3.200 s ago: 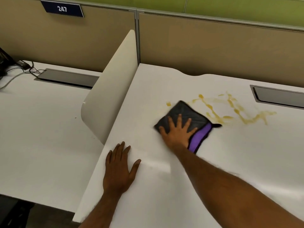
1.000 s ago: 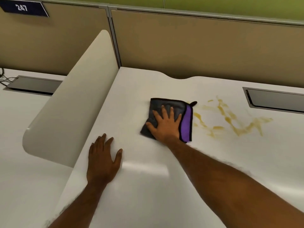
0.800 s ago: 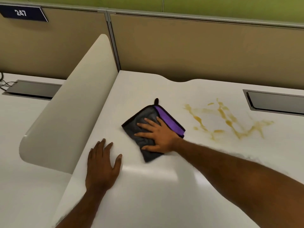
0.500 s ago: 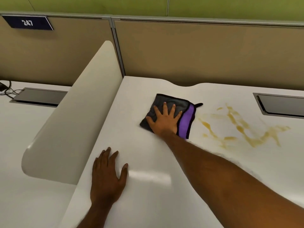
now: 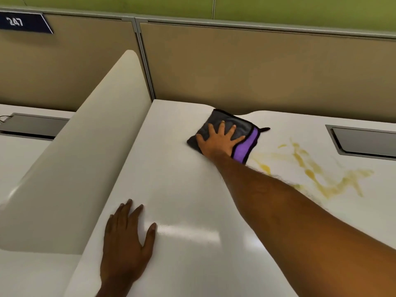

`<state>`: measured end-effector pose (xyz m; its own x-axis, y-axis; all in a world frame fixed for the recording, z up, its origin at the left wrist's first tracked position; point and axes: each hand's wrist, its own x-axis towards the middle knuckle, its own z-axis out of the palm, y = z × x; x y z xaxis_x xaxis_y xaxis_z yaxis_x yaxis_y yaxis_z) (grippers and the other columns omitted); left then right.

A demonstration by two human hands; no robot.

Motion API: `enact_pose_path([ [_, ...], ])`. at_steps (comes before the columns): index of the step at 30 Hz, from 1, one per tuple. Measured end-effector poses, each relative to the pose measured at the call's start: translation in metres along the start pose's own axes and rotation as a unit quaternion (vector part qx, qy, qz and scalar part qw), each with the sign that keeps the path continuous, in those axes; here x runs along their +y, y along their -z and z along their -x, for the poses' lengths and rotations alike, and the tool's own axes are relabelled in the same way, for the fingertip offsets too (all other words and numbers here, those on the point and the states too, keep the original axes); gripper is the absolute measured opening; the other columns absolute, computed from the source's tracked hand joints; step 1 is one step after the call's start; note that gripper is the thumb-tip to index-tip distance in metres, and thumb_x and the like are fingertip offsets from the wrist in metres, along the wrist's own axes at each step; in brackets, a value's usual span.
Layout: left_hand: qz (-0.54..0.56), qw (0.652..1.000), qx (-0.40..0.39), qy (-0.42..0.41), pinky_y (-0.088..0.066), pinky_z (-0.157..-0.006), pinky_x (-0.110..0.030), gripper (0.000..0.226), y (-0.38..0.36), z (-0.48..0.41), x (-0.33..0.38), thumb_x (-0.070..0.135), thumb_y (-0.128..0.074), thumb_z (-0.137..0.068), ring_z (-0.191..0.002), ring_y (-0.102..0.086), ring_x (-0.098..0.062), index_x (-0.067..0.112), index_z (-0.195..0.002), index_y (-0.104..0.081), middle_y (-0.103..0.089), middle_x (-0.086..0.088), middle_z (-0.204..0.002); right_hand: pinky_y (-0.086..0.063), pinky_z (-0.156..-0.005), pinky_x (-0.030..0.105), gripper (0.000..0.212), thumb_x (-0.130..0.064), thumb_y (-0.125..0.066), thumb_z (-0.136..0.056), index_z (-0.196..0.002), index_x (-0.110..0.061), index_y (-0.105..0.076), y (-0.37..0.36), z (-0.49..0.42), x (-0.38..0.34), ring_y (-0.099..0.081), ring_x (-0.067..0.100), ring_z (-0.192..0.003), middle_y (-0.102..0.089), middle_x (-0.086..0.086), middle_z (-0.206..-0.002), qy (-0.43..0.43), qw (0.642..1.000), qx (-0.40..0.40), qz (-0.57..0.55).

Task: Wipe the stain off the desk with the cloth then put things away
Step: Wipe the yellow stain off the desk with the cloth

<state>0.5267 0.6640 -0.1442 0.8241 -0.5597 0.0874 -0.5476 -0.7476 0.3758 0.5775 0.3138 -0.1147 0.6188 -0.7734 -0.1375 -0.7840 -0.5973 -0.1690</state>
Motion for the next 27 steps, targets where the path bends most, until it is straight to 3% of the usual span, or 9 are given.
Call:
enact_pose_path([
  [2,-0.001,1.000,-0.002,0.001,-0.019,-0.121,-0.043,0.070,0.000,-0.001,-0.001,0.062,-0.034,-0.087,-0.147,-0.025,-0.022,0.019,-0.141,-0.046,-0.034,-0.003,-0.156,0.008,-0.107,0.075,0.076,-0.078,-0.025,-0.084,-0.151,-0.042,-0.021,-0.007,0.008,-0.007,0.008,0.038,-0.149,-0.005,0.000,-0.164,0.146,0.989,-0.007,0.017],
  [5,-0.003,1.000,0.001,-0.007,-0.020,-0.120,-0.044,0.073,0.002,-0.001,-0.001,0.066,-0.030,-0.088,-0.146,-0.029,-0.024,0.017,-0.140,-0.048,-0.037,-0.004,-0.155,0.003,-0.114,0.066,0.077,-0.081,-0.020,-0.080,-0.148,-0.046,-0.025,-0.017,0.027,0.001,0.001,0.029,-0.150,-0.013,-0.004,-0.163,0.422,0.904,-0.018,0.070],
  [7,-0.008,1.000,0.000,-0.009,-0.021,-0.119,-0.044,0.078,0.002,-0.002,0.000,0.069,-0.025,-0.088,-0.145,-0.030,-0.025,0.016,-0.139,-0.050,-0.038,-0.006,-0.154,0.008,-0.115,0.061,0.071,-0.079,-0.025,-0.083,-0.147,-0.048,-0.022,-0.015,0.026,0.019,0.001,0.025,-0.151,-0.012,-0.007,-0.163,0.495,0.864,-0.027,0.091],
  [9,-0.005,1.000,0.000,-0.012,-0.022,-0.119,-0.045,0.079,0.002,-0.002,0.000,0.070,-0.023,-0.088,-0.144,-0.031,-0.026,0.015,-0.138,-0.050,-0.039,-0.008,-0.154,0.007,-0.114,0.065,0.072,-0.080,-0.025,-0.083,-0.148,-0.049,-0.021,-0.008,0.017,0.040,0.003,0.022,-0.151,-0.010,-0.008,-0.163,0.434,0.898,-0.020,0.072],
  [12,0.000,1.000,0.005,-0.009,-0.021,-0.119,-0.044,0.076,0.002,-0.002,0.001,0.068,-0.025,-0.088,-0.145,-0.031,-0.025,0.016,-0.138,-0.050,-0.038,-0.007,-0.154,0.009,-0.107,0.074,0.074,-0.080,-0.026,-0.083,-0.148,-0.047,-0.020,0.000,-0.003,0.066,0.007,0.027,-0.150,-0.001,-0.003,-0.164,0.133,0.990,0.027,0.026],
  [15,0.003,1.000,0.003,0.005,-0.017,-0.121,-0.041,0.071,0.002,0.000,0.001,0.064,-0.032,-0.087,-0.147,-0.025,-0.021,0.020,-0.140,-0.047,-0.035,-0.002,-0.156,0.007,-0.102,0.079,0.081,-0.081,-0.025,-0.081,-0.151,-0.042,-0.016,0.007,-0.011,0.064,0.010,0.040,-0.148,0.008,0.013,-0.163,-0.063,0.998,0.018,0.004],
  [18,-0.003,1.000,0.002,0.010,-0.015,-0.121,-0.040,0.068,0.003,0.003,0.003,0.062,-0.033,-0.087,-0.148,-0.022,-0.019,0.022,-0.141,-0.045,-0.032,0.000,-0.157,0.006,-0.103,0.078,0.081,-0.081,-0.024,-0.082,-0.152,-0.041,-0.013,0.004,0.000,0.042,0.011,0.045,-0.146,0.007,0.014,-0.163,-0.002,1.000,-0.002,0.023],
  [23,-0.011,1.000,-0.002,0.005,-0.019,-0.120,-0.044,0.069,0.005,0.002,0.003,0.061,-0.032,-0.087,-0.147,-0.024,-0.022,0.020,-0.141,-0.045,-0.034,-0.003,-0.156,0.002,-0.112,0.070,0.073,-0.082,-0.034,-0.081,-0.146,-0.048,-0.027,-0.009,0.057,0.031,0.001,0.030,-0.150,-0.009,0.000,-0.164,0.307,0.951,-0.040,0.030],
  [27,-0.017,1.000,-0.003,0.001,-0.020,-0.120,-0.046,0.070,0.003,0.001,0.001,0.061,-0.033,-0.087,-0.147,-0.025,-0.024,0.019,-0.141,-0.045,-0.034,-0.004,-0.156,-0.010,-0.111,0.066,0.061,-0.079,-0.032,-0.083,-0.134,-0.048,-0.043,0.001,0.051,0.084,-0.015,0.020,-0.148,-0.027,-0.005,-0.158,0.258,0.966,0.021,-0.025],
])
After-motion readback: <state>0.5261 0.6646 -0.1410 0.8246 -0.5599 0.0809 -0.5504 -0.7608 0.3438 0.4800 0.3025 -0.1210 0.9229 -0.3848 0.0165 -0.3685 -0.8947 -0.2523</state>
